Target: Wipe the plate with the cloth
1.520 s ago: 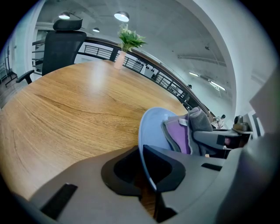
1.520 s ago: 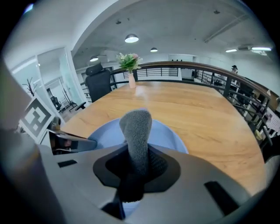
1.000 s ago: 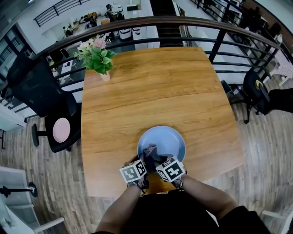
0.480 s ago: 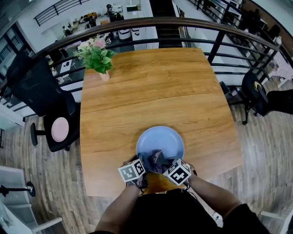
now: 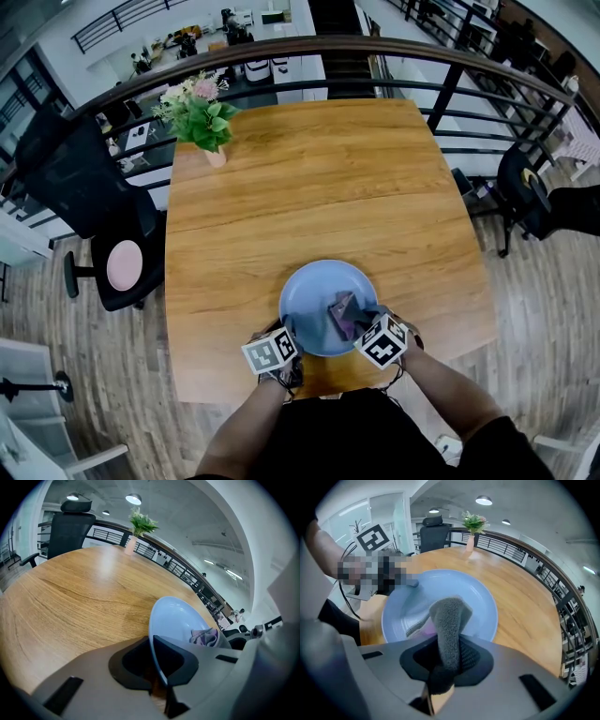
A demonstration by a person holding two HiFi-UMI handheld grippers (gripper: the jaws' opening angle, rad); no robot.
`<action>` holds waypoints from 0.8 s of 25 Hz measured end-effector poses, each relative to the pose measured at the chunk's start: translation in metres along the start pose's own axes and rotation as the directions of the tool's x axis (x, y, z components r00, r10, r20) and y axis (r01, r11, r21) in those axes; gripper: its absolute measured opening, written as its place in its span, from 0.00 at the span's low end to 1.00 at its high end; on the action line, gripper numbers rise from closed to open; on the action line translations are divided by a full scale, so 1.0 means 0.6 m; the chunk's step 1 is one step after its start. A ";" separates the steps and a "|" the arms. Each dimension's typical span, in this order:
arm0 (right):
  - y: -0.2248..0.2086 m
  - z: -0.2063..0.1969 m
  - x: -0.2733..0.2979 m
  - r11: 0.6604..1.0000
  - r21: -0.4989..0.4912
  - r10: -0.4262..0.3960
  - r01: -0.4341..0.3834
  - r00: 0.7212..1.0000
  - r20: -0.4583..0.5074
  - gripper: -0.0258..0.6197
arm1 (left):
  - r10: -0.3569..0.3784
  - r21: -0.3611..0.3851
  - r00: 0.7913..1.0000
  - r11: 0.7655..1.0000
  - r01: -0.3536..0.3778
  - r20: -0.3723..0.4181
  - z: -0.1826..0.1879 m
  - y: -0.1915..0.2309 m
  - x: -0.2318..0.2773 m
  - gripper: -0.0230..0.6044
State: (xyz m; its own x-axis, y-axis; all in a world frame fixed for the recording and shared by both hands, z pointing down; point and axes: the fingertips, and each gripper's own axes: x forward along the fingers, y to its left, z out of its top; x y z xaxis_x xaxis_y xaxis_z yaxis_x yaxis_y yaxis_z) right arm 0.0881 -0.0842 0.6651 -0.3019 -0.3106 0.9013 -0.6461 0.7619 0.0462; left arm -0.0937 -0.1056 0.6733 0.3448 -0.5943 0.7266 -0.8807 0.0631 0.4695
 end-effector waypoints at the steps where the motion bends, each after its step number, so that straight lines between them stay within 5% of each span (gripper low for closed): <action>1: -0.011 0.001 0.001 1.000 0.002 -0.015 0.015 1.000 0.003 0.15 | 0.000 -0.001 1.000 1.000 0.000 0.000 0.000 0.000 0.000 0.10; 12: -0.103 0.038 0.019 0.979 -0.031 -0.200 0.202 0.978 0.054 0.15 | 0.001 0.014 1.000 1.000 -0.001 -0.004 0.001 0.003 0.005 0.10; 20: -0.135 0.079 0.032 0.969 0.047 -0.246 0.243 0.963 0.111 0.15 | -0.006 0.025 0.999 1.000 0.007 -0.038 0.002 0.003 0.006 0.11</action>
State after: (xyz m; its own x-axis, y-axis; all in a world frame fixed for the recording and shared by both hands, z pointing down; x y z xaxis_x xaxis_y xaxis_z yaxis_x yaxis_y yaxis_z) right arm 0.1012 -0.1787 0.6583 -0.2095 -0.5500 0.8085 -0.7321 0.6363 0.2431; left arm -0.0946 -0.1083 0.6761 0.3621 -0.5635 0.7426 -0.8860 0.0394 0.4619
